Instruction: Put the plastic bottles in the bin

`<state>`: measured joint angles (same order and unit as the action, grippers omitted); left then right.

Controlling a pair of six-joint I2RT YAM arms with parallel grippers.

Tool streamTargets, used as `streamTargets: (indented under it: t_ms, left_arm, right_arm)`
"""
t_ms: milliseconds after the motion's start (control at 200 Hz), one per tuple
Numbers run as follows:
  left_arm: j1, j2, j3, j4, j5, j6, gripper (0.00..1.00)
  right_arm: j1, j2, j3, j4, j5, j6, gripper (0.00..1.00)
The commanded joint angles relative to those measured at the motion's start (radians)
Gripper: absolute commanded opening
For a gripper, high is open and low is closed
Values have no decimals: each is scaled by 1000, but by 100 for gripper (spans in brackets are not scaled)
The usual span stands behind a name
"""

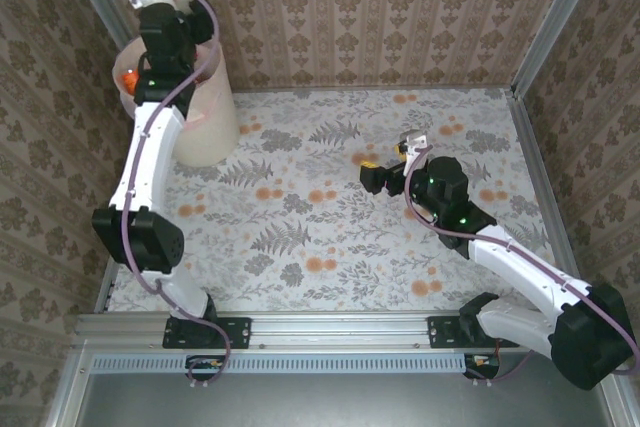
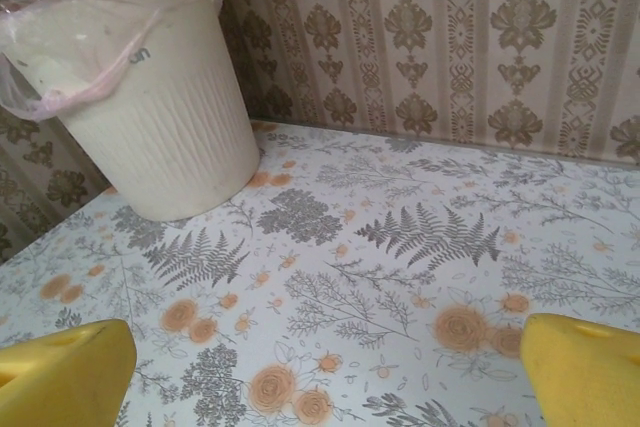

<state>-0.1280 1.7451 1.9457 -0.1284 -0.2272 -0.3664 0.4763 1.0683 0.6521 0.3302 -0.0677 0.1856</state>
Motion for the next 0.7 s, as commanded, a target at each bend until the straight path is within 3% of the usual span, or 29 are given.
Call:
streamTargets:
  t_ms: [0, 395, 445, 520, 695]
  left_arm:
    - [37, 58, 100, -89, -49, -82, 67]
    - [92, 280, 338, -331, -146, -277, 71]
    - [97, 311, 375, -370, -146, -310, 75]
    - [106, 344, 425, -414, -143, -341, 93]
    - [108, 335, 458, -443, -154, -357, 100]
  right_arm:
    - [5, -19, -6, -16, 40, -1, 100]
    - [5, -39, -16, -50, 68, -6, 100]
    - [5, -37, -14, -53, 70, -10, 100]
    - [5, -36, -12, -58, 72, -12, 100]
    - [5, -37, -18, -60, 81, -15, 100]
